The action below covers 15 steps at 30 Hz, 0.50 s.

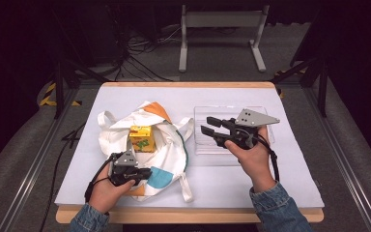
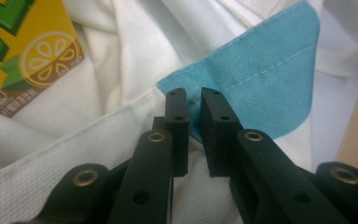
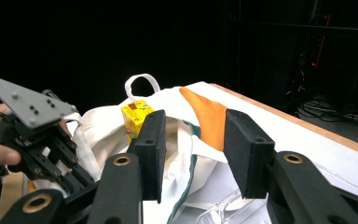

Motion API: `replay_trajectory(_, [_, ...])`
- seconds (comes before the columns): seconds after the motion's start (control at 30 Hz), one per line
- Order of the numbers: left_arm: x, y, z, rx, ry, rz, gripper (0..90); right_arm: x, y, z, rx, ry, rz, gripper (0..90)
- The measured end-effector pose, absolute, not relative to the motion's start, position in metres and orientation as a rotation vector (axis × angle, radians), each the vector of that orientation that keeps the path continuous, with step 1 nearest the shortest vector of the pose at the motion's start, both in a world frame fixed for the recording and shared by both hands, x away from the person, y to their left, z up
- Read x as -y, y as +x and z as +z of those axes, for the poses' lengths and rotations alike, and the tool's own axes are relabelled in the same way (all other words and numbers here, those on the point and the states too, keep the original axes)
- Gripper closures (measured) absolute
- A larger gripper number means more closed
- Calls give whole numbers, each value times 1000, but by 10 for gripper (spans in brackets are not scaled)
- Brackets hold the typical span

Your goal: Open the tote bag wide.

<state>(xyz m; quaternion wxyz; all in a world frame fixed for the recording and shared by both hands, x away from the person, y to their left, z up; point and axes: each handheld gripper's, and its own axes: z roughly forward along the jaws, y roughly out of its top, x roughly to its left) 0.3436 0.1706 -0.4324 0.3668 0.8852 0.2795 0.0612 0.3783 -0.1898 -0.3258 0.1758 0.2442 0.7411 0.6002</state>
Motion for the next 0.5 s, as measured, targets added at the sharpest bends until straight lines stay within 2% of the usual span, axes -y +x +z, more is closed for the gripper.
replay_trajectory(0.17, [-170, 343, -431, -725, 2262, 165, 797, 187, 378, -326, -2108, 686, 1697, 589])
replay_trajectory(0.23, [-176, 344, -429, -735, 2206, 138, 784, 186, 377, -326, -2112, 680, 1698, 587])
replay_trajectory(0.37, [-182, 343, -421, -741, 2134, 95, 687, 182, 376, -326, -2122, 669, 1701, 583])
replay_trajectory(0.4, [-183, 343, -419, -745, 2117, 77, 608, 182, 376, -326, -2125, 668, 1698, 582])
replay_trajectory(0.43, [-184, 342, -417, -739, 2094, 58, 567, 182, 376, -327, -2125, 668, 1699, 582])
replay_trajectory(0.5, [-187, 341, -413, -724, 2077, 62, 555, 181, 376, -327, -2129, 667, 1697, 581])
